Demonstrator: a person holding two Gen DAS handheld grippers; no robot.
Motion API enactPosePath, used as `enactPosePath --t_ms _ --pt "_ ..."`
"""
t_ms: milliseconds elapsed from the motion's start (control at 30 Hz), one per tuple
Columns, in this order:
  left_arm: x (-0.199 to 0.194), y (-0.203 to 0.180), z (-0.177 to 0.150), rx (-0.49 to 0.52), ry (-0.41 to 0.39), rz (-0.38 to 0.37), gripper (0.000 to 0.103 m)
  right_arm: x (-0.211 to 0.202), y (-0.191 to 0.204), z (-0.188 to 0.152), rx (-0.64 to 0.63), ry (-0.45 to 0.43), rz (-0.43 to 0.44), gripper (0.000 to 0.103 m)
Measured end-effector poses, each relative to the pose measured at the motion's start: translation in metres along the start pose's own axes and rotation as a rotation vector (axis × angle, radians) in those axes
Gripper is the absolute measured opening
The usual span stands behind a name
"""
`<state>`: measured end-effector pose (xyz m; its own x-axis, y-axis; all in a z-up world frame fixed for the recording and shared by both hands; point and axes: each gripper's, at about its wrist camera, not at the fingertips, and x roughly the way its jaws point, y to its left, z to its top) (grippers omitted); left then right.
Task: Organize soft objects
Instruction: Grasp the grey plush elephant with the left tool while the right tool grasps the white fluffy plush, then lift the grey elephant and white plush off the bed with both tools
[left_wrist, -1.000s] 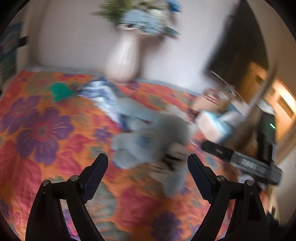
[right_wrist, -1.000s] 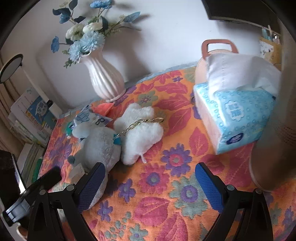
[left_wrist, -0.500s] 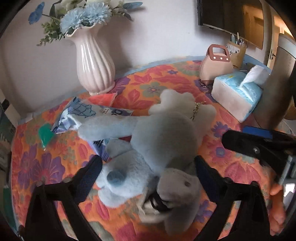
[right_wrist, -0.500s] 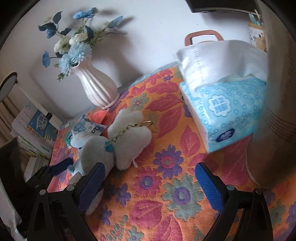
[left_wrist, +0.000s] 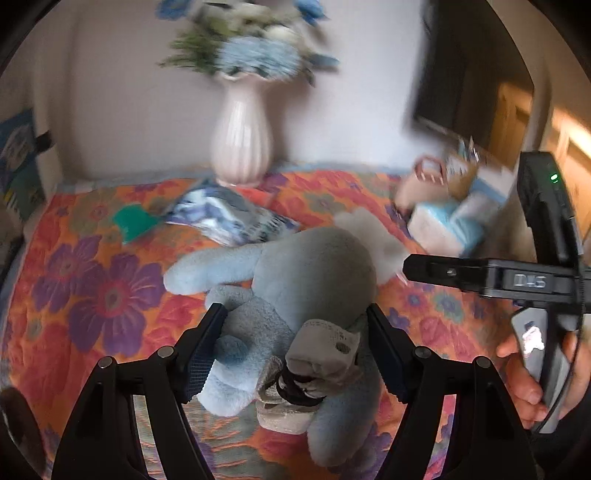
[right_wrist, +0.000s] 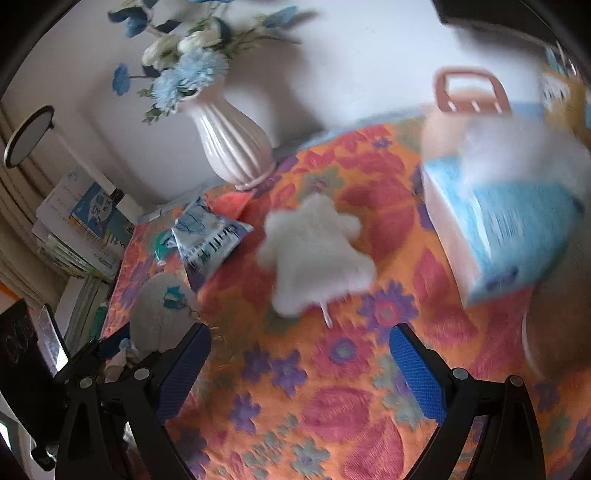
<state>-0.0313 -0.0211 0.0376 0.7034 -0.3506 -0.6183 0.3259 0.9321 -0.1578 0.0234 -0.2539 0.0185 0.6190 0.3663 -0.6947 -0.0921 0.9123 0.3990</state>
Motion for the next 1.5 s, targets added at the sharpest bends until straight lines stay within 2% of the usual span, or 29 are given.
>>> enactPosePath --t_ms 133,233,267,333,367,433,500,600,700,833,900,967,1067,1333,1433,1500 --pt "0.015 0.014 -0.007 -0.064 0.023 0.039 0.073 0.029 0.012 0.022 -0.038 0.072 -0.15 0.096" --pt "0.015 0.006 -0.007 -0.023 0.016 0.091 0.074 0.051 0.013 0.033 -0.066 0.049 -0.176 0.091" --pt "0.017 0.003 -0.007 -0.009 0.026 0.107 0.074 0.059 0.015 0.035 -0.09 0.043 -0.222 0.084" --pt "0.019 0.003 -0.006 -0.004 0.033 0.11 0.075 0.068 0.015 0.033 -0.111 0.045 -0.235 0.068" --pt "0.018 0.006 -0.006 -0.012 0.032 0.102 0.075 0.068 0.018 0.031 -0.129 0.018 -0.253 0.06" --pt "0.015 0.01 -0.006 -0.03 0.029 0.085 0.075 0.064 0.023 0.027 -0.167 -0.002 -0.28 0.054" --pt "0.014 0.013 -0.005 -0.05 0.024 0.068 0.075 0.057 0.028 0.024 -0.181 -0.023 -0.257 0.053" --pt "0.014 0.013 -0.005 -0.05 0.023 0.065 0.075 0.046 0.032 0.014 -0.166 0.0 -0.221 0.053" --pt "0.013 0.012 -0.006 -0.047 0.023 0.068 0.075 0.037 0.034 -0.001 -0.162 0.033 -0.22 0.053" --pt "0.013 0.012 -0.006 -0.048 0.022 0.067 0.075 0.029 0.03 -0.013 -0.166 0.025 -0.21 0.054" --pt "0.013 0.012 -0.006 -0.048 0.022 0.067 0.076 0.029 0.026 -0.013 -0.155 0.025 -0.202 0.056" --pt "0.013 0.012 -0.006 -0.048 0.022 0.066 0.077 0.032 0.026 -0.013 -0.151 0.023 -0.2 0.062" --pt "0.013 0.012 -0.006 -0.048 0.021 0.067 0.077 0.034 0.031 -0.014 -0.173 0.027 -0.22 0.064" --pt "0.013 0.012 -0.006 -0.049 0.02 0.069 0.077 0.035 0.035 -0.015 -0.186 0.02 -0.245 0.064" --pt "0.014 0.012 -0.006 -0.049 0.021 0.069 0.077 0.034 0.038 -0.016 -0.207 0.009 -0.253 0.056" --pt "0.013 0.012 -0.006 -0.049 0.021 0.069 0.077 0.033 0.046 -0.019 -0.244 -0.008 -0.27 0.055"
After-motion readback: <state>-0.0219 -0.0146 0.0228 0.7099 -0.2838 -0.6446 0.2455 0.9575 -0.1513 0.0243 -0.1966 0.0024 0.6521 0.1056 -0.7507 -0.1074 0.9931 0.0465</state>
